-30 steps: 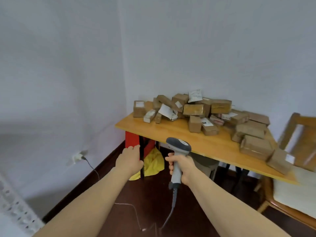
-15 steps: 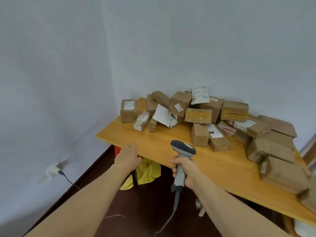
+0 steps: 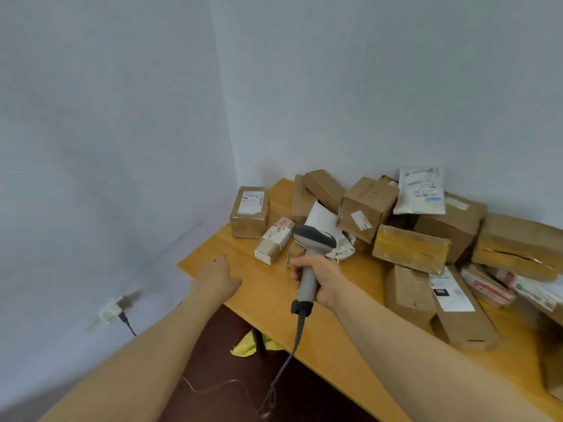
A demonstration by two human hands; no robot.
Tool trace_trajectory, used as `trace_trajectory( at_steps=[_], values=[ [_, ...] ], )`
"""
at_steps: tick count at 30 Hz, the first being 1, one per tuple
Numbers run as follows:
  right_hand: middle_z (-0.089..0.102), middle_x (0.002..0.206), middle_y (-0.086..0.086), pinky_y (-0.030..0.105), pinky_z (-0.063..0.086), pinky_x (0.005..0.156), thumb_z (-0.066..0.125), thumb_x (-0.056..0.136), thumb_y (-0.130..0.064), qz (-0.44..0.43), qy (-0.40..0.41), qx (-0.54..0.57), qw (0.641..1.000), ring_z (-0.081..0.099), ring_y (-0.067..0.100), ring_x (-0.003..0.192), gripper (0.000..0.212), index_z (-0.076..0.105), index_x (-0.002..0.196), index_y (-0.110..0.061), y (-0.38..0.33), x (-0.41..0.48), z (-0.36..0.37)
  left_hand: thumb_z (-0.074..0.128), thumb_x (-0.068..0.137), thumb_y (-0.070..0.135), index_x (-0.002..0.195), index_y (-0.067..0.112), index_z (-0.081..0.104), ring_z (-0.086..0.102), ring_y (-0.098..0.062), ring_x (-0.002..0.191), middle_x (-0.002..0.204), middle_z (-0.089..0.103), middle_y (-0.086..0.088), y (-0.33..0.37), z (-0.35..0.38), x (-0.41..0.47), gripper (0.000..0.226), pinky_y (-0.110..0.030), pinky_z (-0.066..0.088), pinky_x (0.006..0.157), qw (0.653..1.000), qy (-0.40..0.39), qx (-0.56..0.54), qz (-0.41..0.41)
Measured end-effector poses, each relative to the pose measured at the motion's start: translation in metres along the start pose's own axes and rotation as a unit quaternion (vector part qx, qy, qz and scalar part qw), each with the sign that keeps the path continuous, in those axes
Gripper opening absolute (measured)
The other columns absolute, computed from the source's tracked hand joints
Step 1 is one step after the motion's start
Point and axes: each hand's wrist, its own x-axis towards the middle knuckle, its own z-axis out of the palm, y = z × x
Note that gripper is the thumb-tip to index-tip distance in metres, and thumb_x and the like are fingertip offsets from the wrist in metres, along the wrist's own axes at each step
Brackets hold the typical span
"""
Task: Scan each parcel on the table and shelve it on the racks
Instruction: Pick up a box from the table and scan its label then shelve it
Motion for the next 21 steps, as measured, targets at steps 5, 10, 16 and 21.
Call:
trace_trajectory(
  at_steps=[5,10,16,21],
  values=[
    [0.064,0.061,0.01,0.028,0.048,0.051,0.067,0.078,0.004,0.01,0.024,0.019,0.999,0.057,0.02,0.052,0.013,0.062,0.088,-0.004,-0.026,0.069,0.017,0.059,0.088,0.039,0.143,0.01,0.03,0.046,-0.029,0.123,0.139,0.044,-0.014,0.02,0.001,0.089,0.069,-0.036,0.045,0.09,1.0,0.018,-0.021,-0.006],
    [0.064,0.062,0.01,0.028,0.048,0.049,0.066,0.081,0.001,0.023,0.063,0.016,0.998,0.058,0.019,0.053,0.011,0.062,0.09,-0.002,-0.053,0.137,0.04,0.062,0.081,0.053,0.143,0.008,0.027,0.037,-0.034,0.128,0.139,0.039,-0.016,0.039,0.005,0.19,0.085,-0.043,0.038,0.1,0.995,0.039,-0.08,-0.038],
    [0.064,0.062,0.01,0.028,0.049,0.05,0.067,0.08,0.002,0.056,0.091,0.006,0.994,0.059,0.018,0.052,0.006,0.065,0.085,-0.002,-0.063,0.193,0.05,0.072,0.067,0.066,0.151,0.006,-0.004,0.009,-0.038,0.144,0.154,0.011,-0.021,0.057,0.016,0.274,0.128,-0.051,0.011,0.117,0.995,0.002,-0.059,-0.081],
    [0.064,0.064,0.01,0.026,0.049,0.049,0.066,0.082,0.001,0.081,0.115,0.007,0.99,0.058,0.017,0.051,0.004,0.066,0.083,-0.003,-0.063,0.218,0.045,0.075,0.055,0.074,0.148,0.005,-0.019,-0.005,-0.037,0.146,0.156,-0.006,-0.023,0.069,0.033,0.304,0.149,-0.062,0.005,0.113,0.992,-0.056,-0.044,-0.106]
  ],
)
